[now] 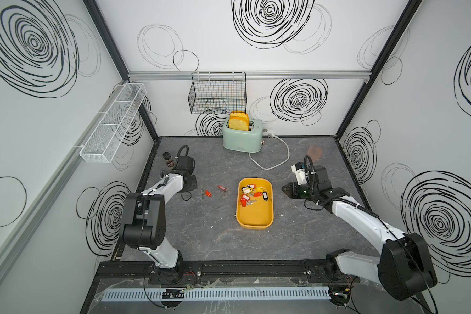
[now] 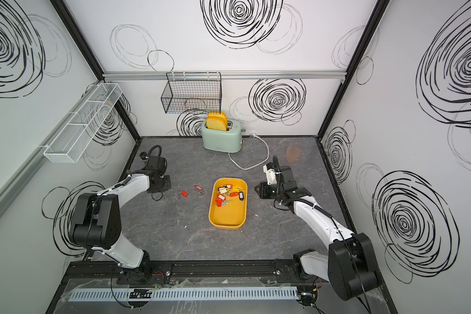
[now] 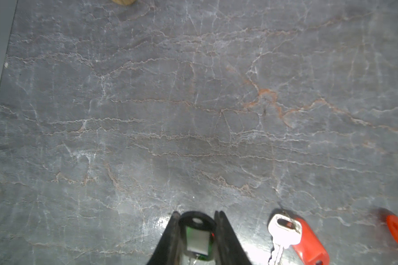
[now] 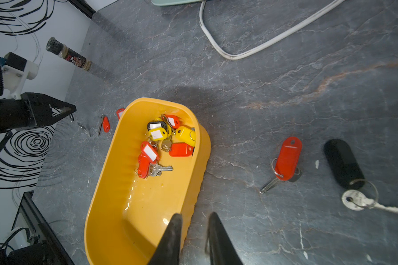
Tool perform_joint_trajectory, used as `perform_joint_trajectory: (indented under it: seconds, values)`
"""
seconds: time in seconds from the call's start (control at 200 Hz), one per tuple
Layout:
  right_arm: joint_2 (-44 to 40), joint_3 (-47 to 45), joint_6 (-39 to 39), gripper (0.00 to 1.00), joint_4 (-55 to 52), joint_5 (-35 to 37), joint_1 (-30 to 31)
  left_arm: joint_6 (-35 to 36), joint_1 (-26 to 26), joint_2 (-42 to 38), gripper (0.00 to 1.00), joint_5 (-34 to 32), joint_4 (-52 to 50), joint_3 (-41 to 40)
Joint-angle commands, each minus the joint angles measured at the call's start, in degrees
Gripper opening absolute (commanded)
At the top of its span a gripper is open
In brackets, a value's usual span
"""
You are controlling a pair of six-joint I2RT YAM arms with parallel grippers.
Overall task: Take the keys out of the storage box
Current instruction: Place the key at the center of the board.
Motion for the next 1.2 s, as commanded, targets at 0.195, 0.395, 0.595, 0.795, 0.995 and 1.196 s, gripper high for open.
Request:
perform_joint_trajectory:
  seconds: [0.195, 0.395, 0.595, 0.795, 0.995, 1.196]
  values:
    - [0.41, 1.59, -0.23, 0.25, 0.22, 0.42, -0.22, -0.84, 0.79, 1.33, 0.35, -0.97, 1.77, 0.53]
    - [0.89, 2.03, -0.43, 0.25, 0.2, 0.18, -0.22, -0.84, 0.9, 0.58, 0.42, -1.07, 1.65, 0.49]
    - [0.89, 2.51, -0.51, 0.25, 0.03, 0.1, -0.16, -1.1, 0.42, -1.73, 0.43, -0.15, 1.17, 0.49]
    - [1.18, 3.51, -0.77, 0.25, -0.28, 0.59, 0.56, -1.27, -1.74, -4.38, 0.45, 3.45, 0.9, 0.61]
    - [3.47, 6.89, -2.01, 0.25, -1.43, 2.87, 3.94, -0.72, -6.45, -5.85, 0.46, 10.29, 0.31, 1.1]
    - [6.92, 9.53, -2.71, 0.25, -1.67, 4.7, 8.17, -1.01, -11.37, -7.84, 0.46, 16.47, 0.77, 0.27]
